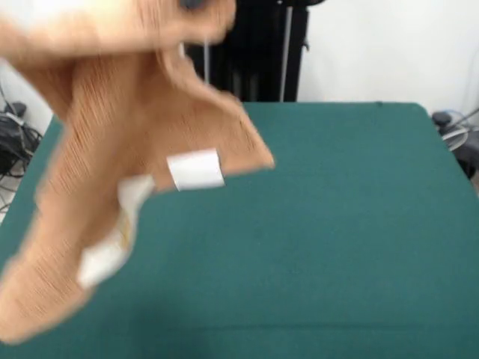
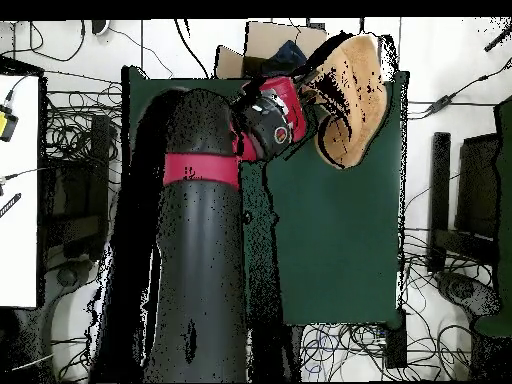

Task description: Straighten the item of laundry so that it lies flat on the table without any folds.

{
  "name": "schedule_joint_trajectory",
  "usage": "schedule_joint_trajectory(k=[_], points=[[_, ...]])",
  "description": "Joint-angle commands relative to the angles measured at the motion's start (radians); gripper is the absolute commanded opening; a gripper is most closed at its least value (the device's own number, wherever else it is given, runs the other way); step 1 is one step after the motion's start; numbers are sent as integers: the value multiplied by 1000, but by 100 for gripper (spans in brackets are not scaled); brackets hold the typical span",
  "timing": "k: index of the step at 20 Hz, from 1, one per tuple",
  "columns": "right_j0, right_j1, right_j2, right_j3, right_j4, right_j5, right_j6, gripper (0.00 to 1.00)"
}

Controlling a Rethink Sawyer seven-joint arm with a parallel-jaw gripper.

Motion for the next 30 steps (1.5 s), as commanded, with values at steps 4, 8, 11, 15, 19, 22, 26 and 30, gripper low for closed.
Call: schedule_joint_trajectory(k=[4, 8, 11, 15, 19, 22, 26, 30], points=[[169, 57, -288, 6, -322, 301, 638, 0], [189, 43, -319, 36, -333, 323, 680, 0], [204, 38, -342, 72, -352, 308, 717, 0], [200, 22, -353, 112, -317, 259, 738, 0], [190, -10, -352, 163, -236, 199, 648, 0], [185, -37, -345, 191, -187, 167, 591, 0], [186, -60, -337, 212, -135, 151, 564, 0], [207, -130, -337, 233, -83, 104, 523, 0]])
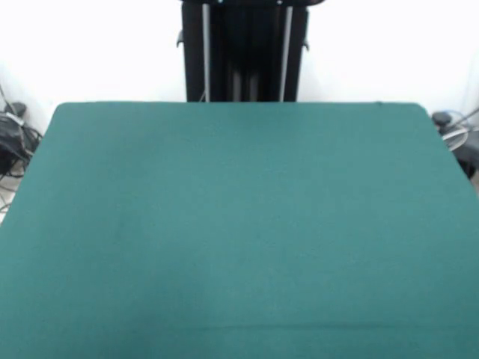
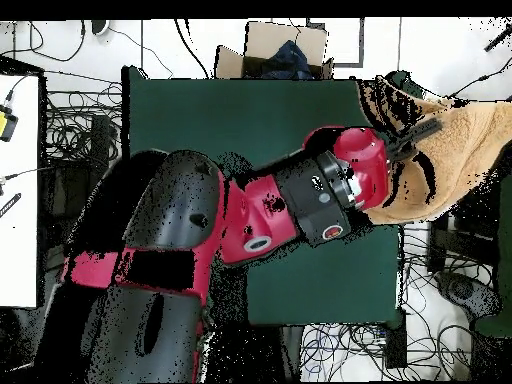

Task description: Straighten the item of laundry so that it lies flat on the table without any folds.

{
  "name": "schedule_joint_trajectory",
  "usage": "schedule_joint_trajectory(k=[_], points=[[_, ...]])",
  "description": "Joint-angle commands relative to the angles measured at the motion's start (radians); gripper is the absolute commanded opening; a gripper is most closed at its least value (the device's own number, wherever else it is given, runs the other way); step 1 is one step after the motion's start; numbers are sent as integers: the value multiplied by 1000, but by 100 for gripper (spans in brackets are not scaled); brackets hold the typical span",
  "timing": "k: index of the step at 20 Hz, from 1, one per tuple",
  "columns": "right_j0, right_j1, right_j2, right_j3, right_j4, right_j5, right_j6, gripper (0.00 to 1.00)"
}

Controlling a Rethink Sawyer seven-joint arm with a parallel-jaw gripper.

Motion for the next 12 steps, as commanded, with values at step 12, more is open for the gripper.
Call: schedule_joint_trajectory(k=[12], points=[[7, -183, 103, 307, 381, -180, -176, 0]])
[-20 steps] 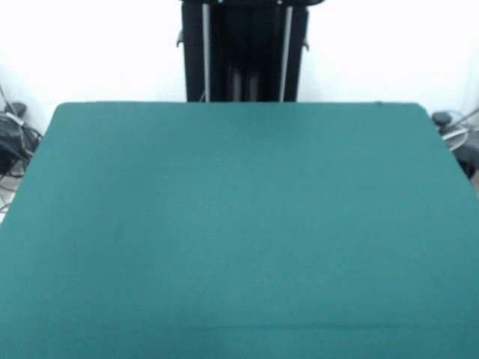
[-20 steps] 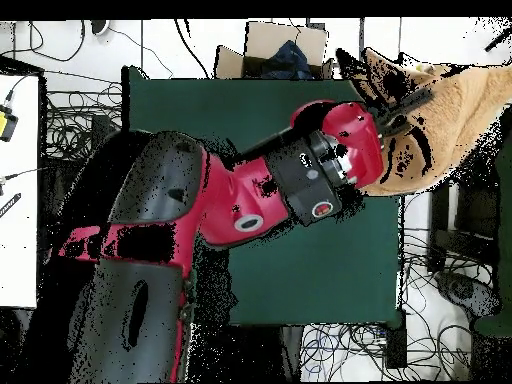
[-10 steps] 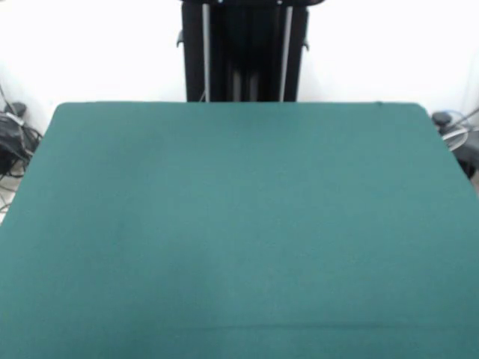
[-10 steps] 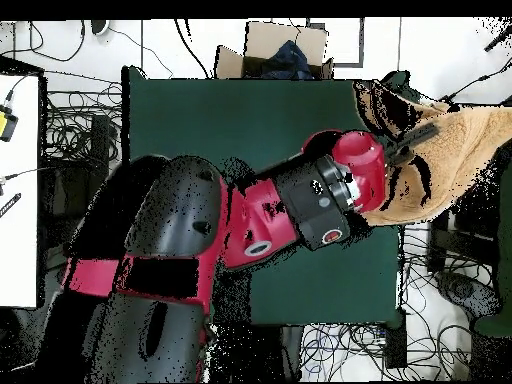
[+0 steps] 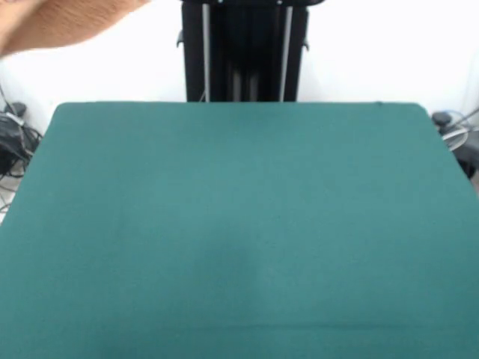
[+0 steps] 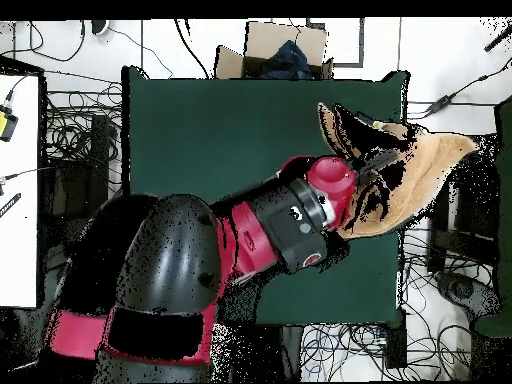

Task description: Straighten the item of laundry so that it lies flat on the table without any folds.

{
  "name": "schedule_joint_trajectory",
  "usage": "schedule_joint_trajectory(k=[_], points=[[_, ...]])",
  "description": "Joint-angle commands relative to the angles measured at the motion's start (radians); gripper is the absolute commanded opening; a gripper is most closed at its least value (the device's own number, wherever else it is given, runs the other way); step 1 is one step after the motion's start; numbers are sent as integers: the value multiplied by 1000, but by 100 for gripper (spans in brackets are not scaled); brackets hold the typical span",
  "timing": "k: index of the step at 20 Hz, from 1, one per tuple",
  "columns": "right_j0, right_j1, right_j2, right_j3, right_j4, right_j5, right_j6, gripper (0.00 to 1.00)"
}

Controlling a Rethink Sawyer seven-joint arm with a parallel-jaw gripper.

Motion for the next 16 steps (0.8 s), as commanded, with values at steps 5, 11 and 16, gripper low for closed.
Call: schedule_joint_trajectory(k=[5, 11, 16], points=[[-77, -135, 149, 286, 311, -89, -320, 0], [-116, -172, 179, 370, 375, -142, -360, 0], [-119, -190, 183, 431, 378, -196, -329, 0]])
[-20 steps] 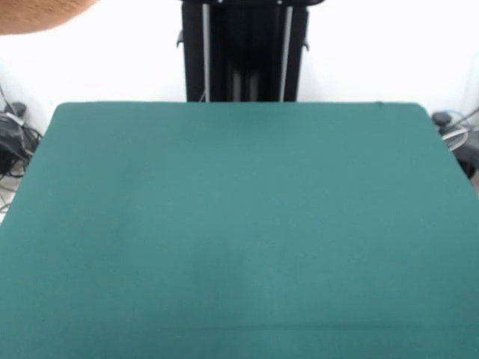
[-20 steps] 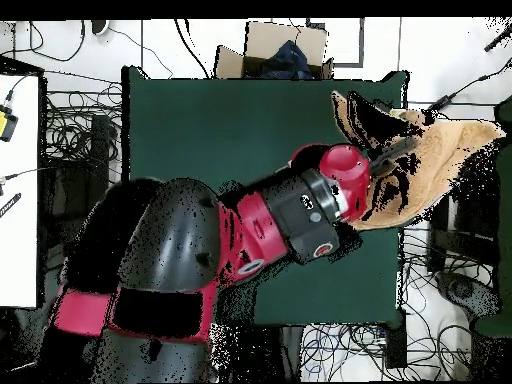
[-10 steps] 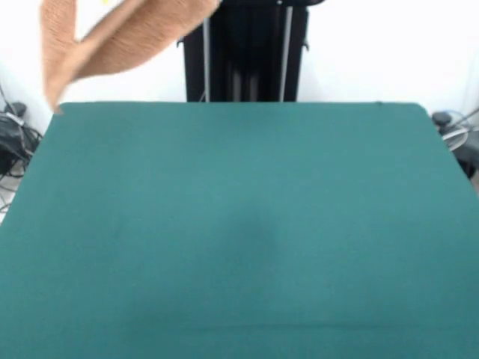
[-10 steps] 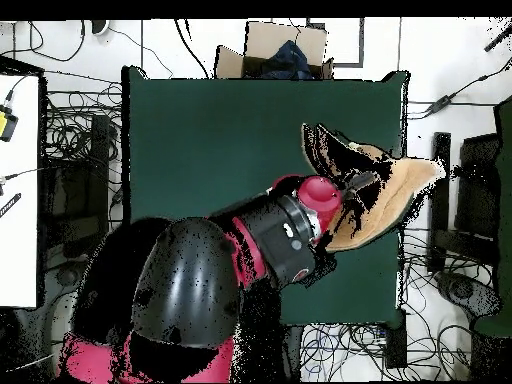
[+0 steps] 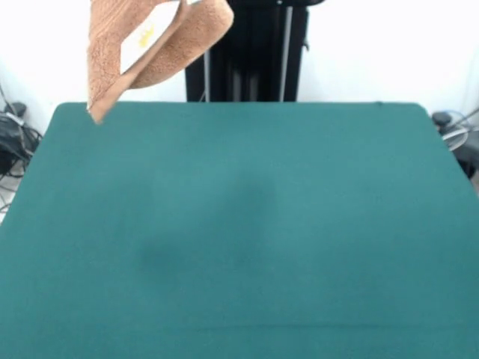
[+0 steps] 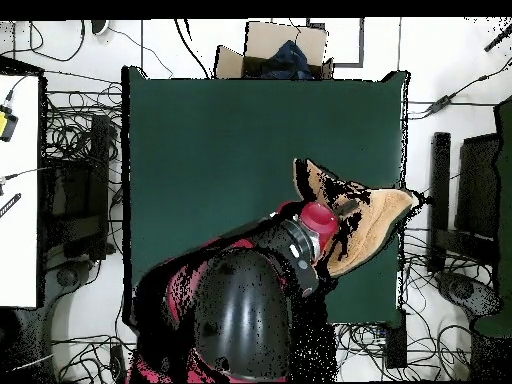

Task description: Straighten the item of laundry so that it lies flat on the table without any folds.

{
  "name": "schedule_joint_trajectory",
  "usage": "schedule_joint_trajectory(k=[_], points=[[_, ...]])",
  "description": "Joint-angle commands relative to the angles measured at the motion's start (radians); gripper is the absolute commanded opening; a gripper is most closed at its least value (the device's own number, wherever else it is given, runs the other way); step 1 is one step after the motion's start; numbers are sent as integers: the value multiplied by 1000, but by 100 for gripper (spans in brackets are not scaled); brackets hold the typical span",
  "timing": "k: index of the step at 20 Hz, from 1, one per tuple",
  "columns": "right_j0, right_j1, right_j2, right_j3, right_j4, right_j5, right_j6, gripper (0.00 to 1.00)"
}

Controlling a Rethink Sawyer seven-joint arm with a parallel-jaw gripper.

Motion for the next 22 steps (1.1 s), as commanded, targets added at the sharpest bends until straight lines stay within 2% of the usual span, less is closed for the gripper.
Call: schedule_joint_trajectory(k=[1, 7, 17, 22], points=[[-14, -32, 111, 234, 50, -99, -168, 0], [11, -31, 103, 282, 29, -136, -111, 0], [71, 69, 96, 287, -39, -203, 53, 0], [83, 99, 86, 285, -50, -256, 76, 0]])
